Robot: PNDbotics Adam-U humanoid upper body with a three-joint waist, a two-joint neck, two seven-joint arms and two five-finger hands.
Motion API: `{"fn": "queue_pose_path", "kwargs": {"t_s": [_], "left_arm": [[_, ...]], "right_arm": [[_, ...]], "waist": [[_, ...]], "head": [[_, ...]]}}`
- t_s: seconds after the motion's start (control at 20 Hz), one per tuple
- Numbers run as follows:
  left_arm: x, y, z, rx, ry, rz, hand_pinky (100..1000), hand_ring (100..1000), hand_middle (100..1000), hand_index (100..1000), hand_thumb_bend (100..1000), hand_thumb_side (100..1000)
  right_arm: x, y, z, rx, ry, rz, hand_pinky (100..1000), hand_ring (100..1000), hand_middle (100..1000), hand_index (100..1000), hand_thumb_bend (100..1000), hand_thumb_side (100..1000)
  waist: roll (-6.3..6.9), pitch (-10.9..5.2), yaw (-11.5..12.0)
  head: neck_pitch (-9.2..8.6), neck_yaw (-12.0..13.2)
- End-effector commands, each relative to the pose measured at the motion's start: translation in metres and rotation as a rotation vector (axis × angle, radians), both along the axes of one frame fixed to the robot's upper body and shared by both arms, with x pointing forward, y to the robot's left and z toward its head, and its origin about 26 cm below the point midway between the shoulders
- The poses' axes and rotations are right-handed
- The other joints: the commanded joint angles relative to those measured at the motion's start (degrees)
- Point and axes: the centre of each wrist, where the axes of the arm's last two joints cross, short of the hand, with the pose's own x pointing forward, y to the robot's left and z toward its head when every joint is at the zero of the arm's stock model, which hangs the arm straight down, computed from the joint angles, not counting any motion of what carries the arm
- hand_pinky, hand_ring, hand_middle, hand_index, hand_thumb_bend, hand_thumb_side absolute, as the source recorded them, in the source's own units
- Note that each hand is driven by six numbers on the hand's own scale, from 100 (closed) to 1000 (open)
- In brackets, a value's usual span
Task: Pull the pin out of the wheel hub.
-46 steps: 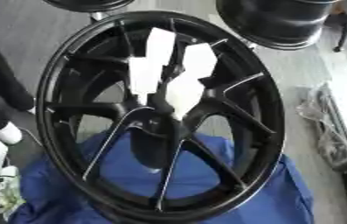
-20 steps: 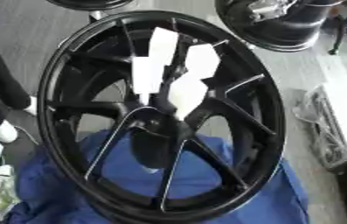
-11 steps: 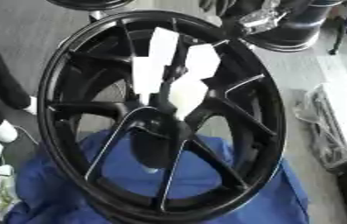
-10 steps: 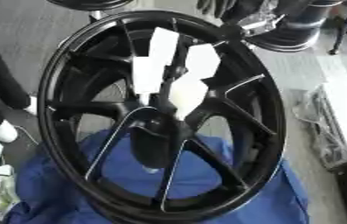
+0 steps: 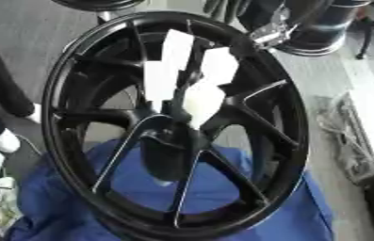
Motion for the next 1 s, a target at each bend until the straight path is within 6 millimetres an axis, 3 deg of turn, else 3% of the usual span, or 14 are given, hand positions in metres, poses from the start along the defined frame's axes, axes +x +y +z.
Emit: {"fn": "queue_pose_path", "kwargs": {"t_s": [0.05, 1.0], "left_arm": [[-0.001, 0.004, 0.012, 0.035, -0.03, 0.001, 674, 714, 602, 687, 121, 836], [0.0, 0.003, 0.012, 0.037, -0.024, -0.006, 675, 718, 604, 687, 116, 842]], "right_arm": [[0.0, -0.002, 0.009, -0.009, -0.022, -0.021, 829, 776, 770, 851, 456, 477], [0.014, -0.001, -0.008, -0.03, 0.035, -0.033, 825, 772, 761, 846, 477, 453]], "waist": [[0.46, -1.13, 0.1], [0.47, -0.86, 0.2]], "head": [[-0.11, 0.3], [0.12, 0.8]]}}
